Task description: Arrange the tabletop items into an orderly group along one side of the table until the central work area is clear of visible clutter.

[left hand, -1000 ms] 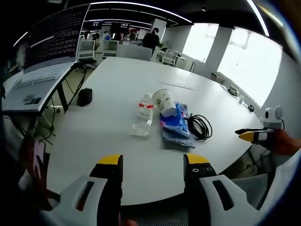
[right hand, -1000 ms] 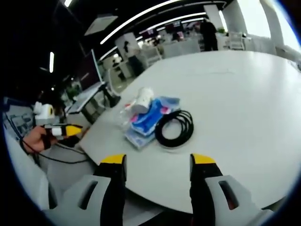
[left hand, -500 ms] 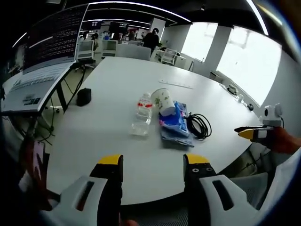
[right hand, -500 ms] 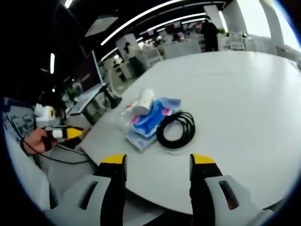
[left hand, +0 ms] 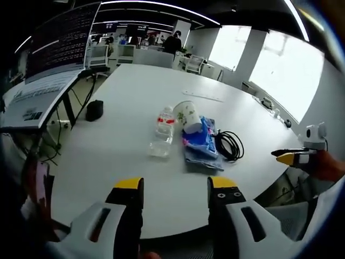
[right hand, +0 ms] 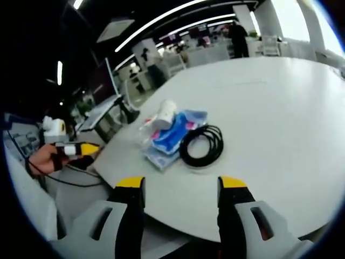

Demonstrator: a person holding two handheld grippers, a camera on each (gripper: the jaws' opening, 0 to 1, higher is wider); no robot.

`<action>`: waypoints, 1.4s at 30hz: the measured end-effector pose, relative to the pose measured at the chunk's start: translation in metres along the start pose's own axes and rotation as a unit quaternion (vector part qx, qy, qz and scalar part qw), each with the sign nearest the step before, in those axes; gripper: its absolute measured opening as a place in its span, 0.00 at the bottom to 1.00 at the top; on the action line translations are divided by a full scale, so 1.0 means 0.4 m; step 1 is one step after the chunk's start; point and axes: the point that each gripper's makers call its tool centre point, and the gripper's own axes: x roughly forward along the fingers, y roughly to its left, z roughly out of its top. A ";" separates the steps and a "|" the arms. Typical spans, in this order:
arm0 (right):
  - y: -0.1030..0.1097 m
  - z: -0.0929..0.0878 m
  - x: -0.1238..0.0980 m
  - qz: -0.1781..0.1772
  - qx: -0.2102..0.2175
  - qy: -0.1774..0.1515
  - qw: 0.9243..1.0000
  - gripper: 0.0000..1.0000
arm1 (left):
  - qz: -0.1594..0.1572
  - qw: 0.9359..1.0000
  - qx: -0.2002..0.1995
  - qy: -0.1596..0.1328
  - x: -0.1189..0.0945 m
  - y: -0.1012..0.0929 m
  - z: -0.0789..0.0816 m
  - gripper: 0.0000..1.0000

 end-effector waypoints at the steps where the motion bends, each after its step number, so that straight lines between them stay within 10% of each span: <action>1: -0.001 -0.001 -0.001 0.000 0.001 0.000 1.000 0.52 | 0.000 1.000 0.000 0.000 0.002 -0.001 0.003 0.47; 42: -0.014 -0.014 -0.005 -0.001 0.013 0.004 1.000 0.51 | -0.014 1.000 0.013 -0.008 0.066 -0.023 0.076 0.46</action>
